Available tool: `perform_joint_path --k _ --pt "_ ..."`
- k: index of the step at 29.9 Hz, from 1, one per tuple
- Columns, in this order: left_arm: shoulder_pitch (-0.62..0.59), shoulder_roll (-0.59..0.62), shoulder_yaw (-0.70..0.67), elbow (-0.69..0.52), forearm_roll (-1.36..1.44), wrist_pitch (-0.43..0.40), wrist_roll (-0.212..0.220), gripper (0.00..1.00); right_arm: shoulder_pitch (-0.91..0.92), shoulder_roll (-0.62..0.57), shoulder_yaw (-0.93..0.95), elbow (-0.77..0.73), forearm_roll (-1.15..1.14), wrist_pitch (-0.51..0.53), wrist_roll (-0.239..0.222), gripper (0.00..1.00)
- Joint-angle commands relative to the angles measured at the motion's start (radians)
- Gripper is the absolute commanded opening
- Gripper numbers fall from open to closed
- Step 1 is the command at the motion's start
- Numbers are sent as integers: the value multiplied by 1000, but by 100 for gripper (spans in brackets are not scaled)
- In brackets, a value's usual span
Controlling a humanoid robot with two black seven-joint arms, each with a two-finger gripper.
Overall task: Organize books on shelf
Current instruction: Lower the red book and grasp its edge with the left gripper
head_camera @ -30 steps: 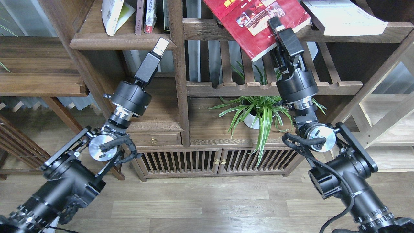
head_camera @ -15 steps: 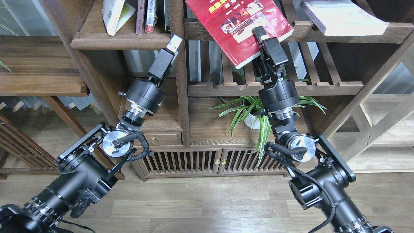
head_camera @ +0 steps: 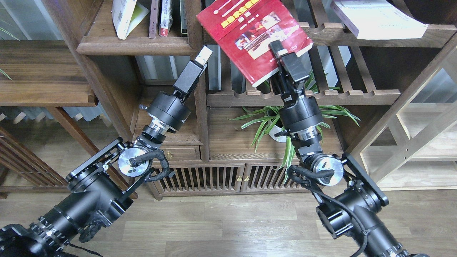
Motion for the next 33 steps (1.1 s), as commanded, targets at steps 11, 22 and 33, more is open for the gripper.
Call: perform_joint_path --k 11,22,33 --pt "-3 0 -20 1 -125 0 177 98 -28 0 -101 -1 0 0 -4 2" --pt "-3 0 -27 -21 -208 0 177 96 -50 0 -108 -3 0 0 -30 3" --pt "8 0 -17 -27 -205 0 177 51 -64 0 -109 -6 -2 0 -40 3"
